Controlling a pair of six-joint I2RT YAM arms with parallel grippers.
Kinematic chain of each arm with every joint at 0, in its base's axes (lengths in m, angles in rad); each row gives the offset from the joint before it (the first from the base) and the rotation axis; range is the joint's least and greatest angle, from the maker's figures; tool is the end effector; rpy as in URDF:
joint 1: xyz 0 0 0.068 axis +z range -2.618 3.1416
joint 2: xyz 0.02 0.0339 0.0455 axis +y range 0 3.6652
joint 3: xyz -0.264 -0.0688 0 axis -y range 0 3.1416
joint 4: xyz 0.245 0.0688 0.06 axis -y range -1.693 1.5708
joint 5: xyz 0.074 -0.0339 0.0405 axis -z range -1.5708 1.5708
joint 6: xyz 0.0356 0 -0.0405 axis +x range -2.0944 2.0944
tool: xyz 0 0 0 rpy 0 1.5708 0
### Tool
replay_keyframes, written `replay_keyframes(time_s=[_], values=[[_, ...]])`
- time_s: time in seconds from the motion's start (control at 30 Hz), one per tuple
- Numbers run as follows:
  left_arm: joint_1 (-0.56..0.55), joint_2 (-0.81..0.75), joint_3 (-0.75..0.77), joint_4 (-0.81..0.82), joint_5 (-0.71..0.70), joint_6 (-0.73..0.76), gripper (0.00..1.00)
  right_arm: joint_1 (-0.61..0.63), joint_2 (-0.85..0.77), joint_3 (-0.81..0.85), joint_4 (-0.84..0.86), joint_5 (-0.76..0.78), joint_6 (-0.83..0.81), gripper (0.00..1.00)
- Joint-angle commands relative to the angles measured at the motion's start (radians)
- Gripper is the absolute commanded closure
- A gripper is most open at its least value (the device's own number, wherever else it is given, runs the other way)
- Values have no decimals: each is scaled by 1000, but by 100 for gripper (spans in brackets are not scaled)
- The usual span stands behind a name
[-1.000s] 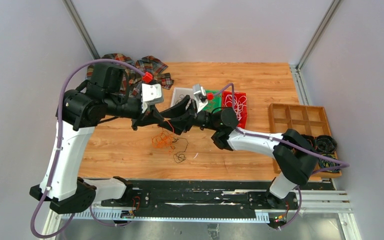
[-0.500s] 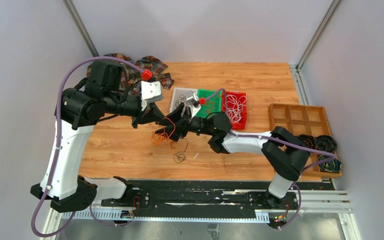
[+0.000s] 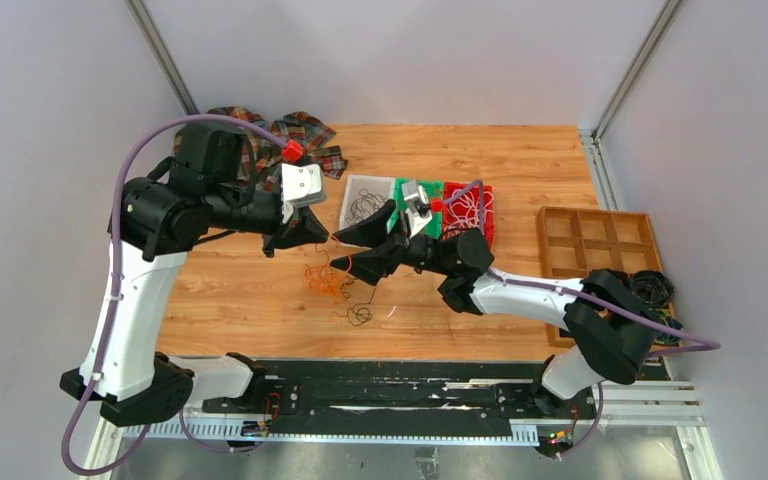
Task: Untangle the cables
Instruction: Untie the cable.
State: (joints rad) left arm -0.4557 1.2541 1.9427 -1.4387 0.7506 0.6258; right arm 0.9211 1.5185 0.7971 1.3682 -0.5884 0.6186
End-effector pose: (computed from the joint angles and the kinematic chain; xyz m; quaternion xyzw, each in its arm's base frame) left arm 0.1348 -0.0931 0.4982 0.5646 0.6562 -0.3034 0.3984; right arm 0.1733 0.2608 0.3228 -0.3209 0.3826 0.6891 0.5252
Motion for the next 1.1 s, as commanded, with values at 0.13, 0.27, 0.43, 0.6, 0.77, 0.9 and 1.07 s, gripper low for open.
replay_keyframes(time_s=[0.13, 0.27, 0.43, 0.6, 0.77, 0.9, 1.07], values=[[-12, -16, -9, 6, -11, 12, 100, 24, 23, 55, 24, -41, 2, 38], [-12, -9, 0, 6, -1, 3, 100, 37, 53, 89, 9, -27, -7, 40], [-12, -11, 4, 7, 16, -12, 100, 39, 109, 151, 24, -27, 9, 52], [-12, -6, 47, 7, 19, -27, 100, 49, 153, 172, 40, -40, 35, 72], [-12, 16, 133, 8, 52, -72, 100, 50, 212, 117, 71, 7, 24, 78], [-12, 27, 189, 9, 68, -102, 100, 51, 275, 87, 96, 45, 11, 80], [-12, 42, 260, 9, 56, -108, 100, 47, 337, 54, 102, 98, -14, 83]])
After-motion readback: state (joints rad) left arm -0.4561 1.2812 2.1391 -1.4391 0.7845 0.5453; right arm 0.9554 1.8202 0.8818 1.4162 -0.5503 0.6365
